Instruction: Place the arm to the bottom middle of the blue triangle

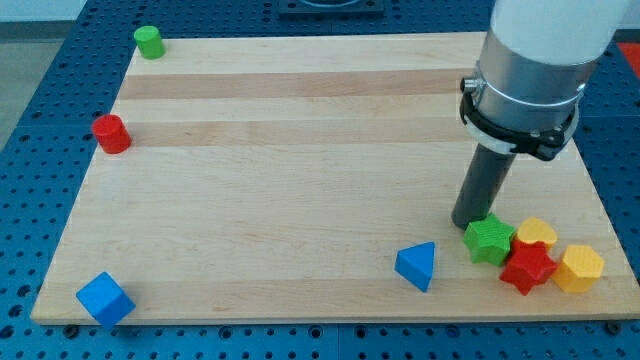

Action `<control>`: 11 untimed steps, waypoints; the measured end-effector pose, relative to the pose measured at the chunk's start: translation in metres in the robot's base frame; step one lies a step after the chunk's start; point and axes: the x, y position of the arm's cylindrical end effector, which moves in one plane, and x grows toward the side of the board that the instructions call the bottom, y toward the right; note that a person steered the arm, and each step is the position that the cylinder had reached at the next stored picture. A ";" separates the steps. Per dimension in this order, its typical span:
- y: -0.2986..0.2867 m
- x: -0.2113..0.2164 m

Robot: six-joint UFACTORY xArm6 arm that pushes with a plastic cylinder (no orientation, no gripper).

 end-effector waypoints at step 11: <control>-0.069 0.071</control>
